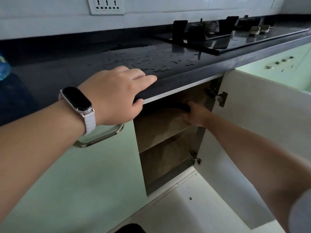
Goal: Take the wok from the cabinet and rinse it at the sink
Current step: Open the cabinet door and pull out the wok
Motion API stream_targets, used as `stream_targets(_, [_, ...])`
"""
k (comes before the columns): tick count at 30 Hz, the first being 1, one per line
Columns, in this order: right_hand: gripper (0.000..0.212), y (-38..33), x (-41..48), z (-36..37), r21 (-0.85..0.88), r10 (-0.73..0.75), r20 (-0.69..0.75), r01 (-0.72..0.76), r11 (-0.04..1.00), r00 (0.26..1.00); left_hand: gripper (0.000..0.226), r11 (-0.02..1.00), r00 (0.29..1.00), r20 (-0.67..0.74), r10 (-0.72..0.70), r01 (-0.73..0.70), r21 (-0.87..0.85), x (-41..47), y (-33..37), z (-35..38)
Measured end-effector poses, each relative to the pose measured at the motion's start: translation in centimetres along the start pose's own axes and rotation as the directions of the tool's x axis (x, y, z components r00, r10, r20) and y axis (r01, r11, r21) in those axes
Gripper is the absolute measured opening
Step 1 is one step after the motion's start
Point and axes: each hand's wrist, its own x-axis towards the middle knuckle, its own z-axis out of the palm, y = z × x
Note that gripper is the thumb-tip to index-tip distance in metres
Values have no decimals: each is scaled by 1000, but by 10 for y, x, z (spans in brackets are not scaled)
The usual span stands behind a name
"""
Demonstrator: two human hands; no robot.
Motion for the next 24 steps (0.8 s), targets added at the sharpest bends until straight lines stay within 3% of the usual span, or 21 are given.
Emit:
stream_targets(11, [27,-2,21,6,12,26,-15,-26,1000,1000,56,1000,999,-31,-8,7,-26,1,-1,1])
stream_targets(24, [18,10,-41,43,101,50,-99,-40,994,994,57,998,999,15,-28,29,-51,0,-1,0])
